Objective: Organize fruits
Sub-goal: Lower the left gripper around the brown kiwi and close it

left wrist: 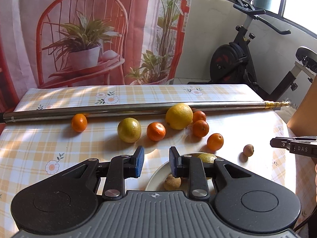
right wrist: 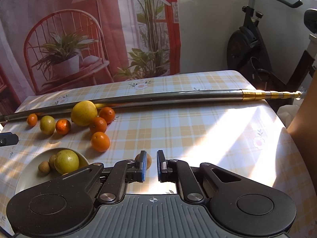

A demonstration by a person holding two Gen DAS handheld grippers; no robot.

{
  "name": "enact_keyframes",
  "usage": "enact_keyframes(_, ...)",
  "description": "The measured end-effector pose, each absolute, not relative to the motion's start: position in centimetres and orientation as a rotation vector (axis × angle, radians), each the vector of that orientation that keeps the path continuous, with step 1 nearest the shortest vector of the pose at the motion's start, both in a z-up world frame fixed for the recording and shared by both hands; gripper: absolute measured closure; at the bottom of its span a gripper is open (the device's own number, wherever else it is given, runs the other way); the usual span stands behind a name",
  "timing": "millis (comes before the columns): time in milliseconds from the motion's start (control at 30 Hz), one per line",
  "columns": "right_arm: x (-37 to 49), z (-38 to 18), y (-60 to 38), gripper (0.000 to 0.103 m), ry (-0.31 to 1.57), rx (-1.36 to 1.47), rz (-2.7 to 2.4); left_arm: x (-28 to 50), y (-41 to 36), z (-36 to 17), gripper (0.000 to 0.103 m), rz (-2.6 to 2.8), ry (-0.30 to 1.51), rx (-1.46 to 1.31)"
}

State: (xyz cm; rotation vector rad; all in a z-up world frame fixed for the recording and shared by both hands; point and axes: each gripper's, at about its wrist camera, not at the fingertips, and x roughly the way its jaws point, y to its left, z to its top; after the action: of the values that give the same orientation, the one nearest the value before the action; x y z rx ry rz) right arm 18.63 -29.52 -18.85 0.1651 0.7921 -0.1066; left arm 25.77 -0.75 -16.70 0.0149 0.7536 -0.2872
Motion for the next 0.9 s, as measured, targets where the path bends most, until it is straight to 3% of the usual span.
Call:
enact_keyframes(267,18.3,-19.3,-31.9,0.093,0.754,0.227,-0.114,27.0,-9.4,-15.9,0.074,-0.466,0.744,0.12)
enact_keyframes(500,16.9,-20.9,-35.2,0.093,0.735,0.322,-0.132,28.6,-16.8,-19.4,0.074,-0.568,0.821,0.186)
enact_keyframes(900,15.4,-23.1,-38.7,0.093,0.726,0.41,-0.155,30.8,-21.6,-23.8,0.074,-0.616,0.939,0.224)
